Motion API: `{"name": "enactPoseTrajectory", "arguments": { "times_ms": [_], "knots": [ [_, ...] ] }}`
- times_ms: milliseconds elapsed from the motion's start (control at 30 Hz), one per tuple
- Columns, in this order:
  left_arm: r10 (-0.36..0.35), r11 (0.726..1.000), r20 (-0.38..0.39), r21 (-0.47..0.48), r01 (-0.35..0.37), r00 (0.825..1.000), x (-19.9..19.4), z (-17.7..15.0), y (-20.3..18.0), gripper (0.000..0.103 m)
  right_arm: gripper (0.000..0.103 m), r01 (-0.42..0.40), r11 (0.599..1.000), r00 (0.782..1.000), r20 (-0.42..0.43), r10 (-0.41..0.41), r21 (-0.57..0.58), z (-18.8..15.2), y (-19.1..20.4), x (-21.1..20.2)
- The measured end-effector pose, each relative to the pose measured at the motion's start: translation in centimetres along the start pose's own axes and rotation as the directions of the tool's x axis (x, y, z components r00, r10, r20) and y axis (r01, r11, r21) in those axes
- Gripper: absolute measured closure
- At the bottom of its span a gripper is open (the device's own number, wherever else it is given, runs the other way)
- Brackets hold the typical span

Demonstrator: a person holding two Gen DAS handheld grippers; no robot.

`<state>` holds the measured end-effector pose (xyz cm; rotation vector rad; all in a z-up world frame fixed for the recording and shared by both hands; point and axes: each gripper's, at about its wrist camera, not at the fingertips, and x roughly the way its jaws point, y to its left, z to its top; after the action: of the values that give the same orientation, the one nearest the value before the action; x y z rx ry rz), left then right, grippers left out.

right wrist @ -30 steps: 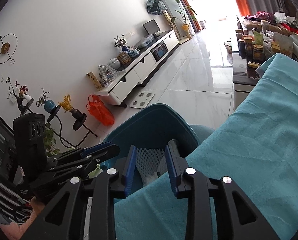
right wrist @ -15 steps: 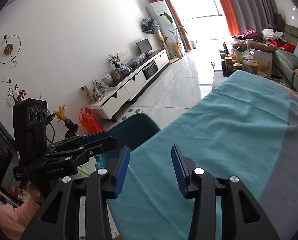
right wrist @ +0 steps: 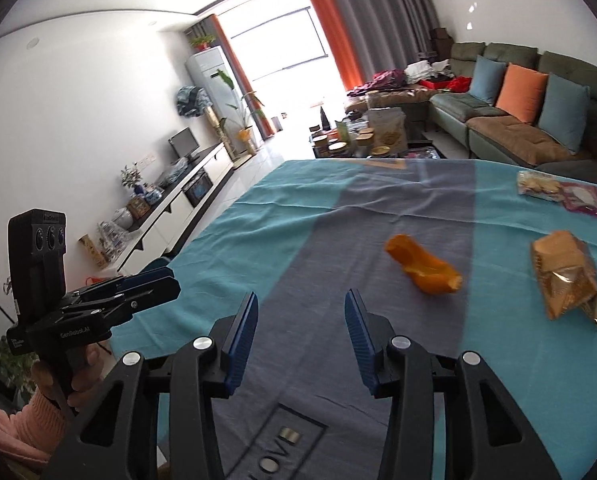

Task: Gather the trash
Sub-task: 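Move both tools back over the table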

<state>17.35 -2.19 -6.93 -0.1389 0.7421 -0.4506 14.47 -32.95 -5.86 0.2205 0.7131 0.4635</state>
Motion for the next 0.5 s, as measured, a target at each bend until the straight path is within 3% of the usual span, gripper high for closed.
{"name": "enactPoseTrajectory", "arguments": {
  "times_ms": [200, 500],
  "knots": [
    [-0.077, 0.996, -0.046, 0.050, 0.080, 0.996, 4.4, 2.1, -4.6, 0.048, 0.059, 0.095, 0.992, 0.993, 0.061, -0.100, 0.085, -0.4, -5.2, -3.4],
    [-0.093, 0.988, -0.118, 0.111, 0.106, 0.989, 10.4, 4.8, -9.1, 0.048, 0.059, 0.193, 0.965, 0.973, 0.095, -0.212, 0.180, -0.3, -11.8, -5.7]
  ]
}}
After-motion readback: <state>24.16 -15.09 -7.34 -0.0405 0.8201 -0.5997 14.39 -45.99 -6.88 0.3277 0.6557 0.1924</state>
